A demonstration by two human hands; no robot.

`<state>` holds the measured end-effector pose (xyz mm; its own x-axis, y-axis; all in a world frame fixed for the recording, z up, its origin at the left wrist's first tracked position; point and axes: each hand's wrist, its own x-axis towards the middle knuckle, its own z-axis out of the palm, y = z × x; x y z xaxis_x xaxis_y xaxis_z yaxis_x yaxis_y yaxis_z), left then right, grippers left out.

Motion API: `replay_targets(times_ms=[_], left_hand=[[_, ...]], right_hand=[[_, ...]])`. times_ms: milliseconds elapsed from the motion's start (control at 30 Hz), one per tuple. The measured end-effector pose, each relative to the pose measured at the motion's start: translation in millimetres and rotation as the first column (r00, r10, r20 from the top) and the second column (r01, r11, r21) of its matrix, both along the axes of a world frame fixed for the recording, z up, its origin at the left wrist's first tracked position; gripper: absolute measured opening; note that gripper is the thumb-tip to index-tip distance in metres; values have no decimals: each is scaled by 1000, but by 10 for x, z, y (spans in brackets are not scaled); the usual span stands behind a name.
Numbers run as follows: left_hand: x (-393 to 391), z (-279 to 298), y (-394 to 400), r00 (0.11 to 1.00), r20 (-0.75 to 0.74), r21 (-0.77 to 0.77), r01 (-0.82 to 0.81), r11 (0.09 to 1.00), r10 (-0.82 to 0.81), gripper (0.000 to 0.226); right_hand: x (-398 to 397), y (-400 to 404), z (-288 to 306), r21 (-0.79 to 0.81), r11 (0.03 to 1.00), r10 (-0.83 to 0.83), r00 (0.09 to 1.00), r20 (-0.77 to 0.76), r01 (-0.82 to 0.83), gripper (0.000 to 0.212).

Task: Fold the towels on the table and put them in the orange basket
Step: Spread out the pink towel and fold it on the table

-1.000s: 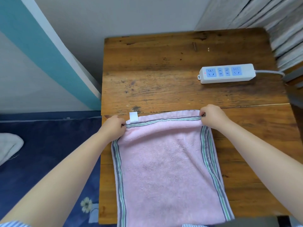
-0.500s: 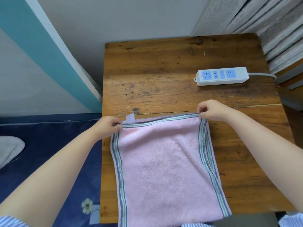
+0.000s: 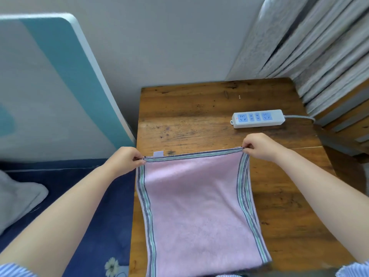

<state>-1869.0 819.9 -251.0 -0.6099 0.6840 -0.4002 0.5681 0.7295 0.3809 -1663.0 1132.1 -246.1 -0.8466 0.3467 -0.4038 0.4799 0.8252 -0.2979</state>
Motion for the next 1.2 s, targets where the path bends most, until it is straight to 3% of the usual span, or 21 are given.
replay_targets(times_ms=[167, 333, 400, 467, 533, 567, 600, 633, 667, 700, 733, 767, 867, 900, 1033, 1100, 1200], left_hand=[[-173, 685, 144, 968, -241, 190, -19, 982, 66, 18], [-245, 1408, 217, 879, -462, 382, 74, 921, 121, 14], [-236, 1742, 225, 793, -595, 459, 200, 865, 133, 10], [-263, 2118, 273, 666, -705, 541, 286, 791, 242, 8], [-288, 2397, 361, 601, -666, 683, 252, 686, 442, 11], [-284, 2467, 416, 586, -625, 732, 210, 648, 516, 16], [-294, 2501, 468, 594, -608, 730, 159, 665, 527, 20], [-284, 2503, 506, 617, -642, 635, 94, 767, 456, 23], [-276, 2449, 513, 643, -671, 512, 39, 858, 370, 24], [-272, 2417, 493, 665, -675, 417, -14, 909, 320, 25], [-289, 2421, 462, 673, -660, 400, -58, 914, 332, 26], [-314, 2440, 426, 669, -644, 438, -73, 896, 370, 26], [-344, 2571, 405, 584, -660, 585, 5, 811, 472, 25], [-339, 2593, 416, 582, -657, 606, 28, 795, 480, 24], [-369, 2503, 378, 683, -692, 419, 114, 901, 235, 16], [-404, 2409, 331, 742, -656, 359, 146, 922, 137, 21], [-474, 2260, 324, 740, -667, 66, 173, 983, -85, 26]], right_hand=[[-132, -22, 602, 90, 994, -28, 929, -368, 65, 7], [-219, 9, 1252, 205, 961, -16, 780, -625, 183, 11], [-305, -21, 1534, 201, 930, -43, 635, -772, 307, 18], [-428, -80, 1923, 156, 888, -47, 424, -904, 432, 28], [-544, -149, 2226, 111, 855, -18, 242, -970, 506, 33], [-592, -181, 2316, 122, 839, 8, 212, -977, 530, 33], [-627, -181, 2384, 151, 831, 21, 241, -970, 536, 32], [-637, -176, 2446, 211, 834, 14, 362, -932, 509, 32], [-627, -146, 2440, 309, 834, 7, 552, -834, 457, 32], [-595, -99, 2429, 371, 842, 4, 683, -730, 392, 31], [-554, -55, 2449, 396, 847, 20, 722, -692, 355, 31], [-519, -22, 2476, 422, 836, 68, 696, -715, 351, 31], [-453, -51, 2597, 343, 830, 123, 455, -882, 440, 34], [-468, -44, 2607, 326, 832, 106, 449, -887, 449, 35], [-501, 78, 2463, 369, 889, 41, 757, -653, 271, 32], [-466, 138, 2362, 396, 889, 50, 812, -581, 229, 32], [-470, 170, 2226, 399, 898, 40, 872, -488, 182, 31]])
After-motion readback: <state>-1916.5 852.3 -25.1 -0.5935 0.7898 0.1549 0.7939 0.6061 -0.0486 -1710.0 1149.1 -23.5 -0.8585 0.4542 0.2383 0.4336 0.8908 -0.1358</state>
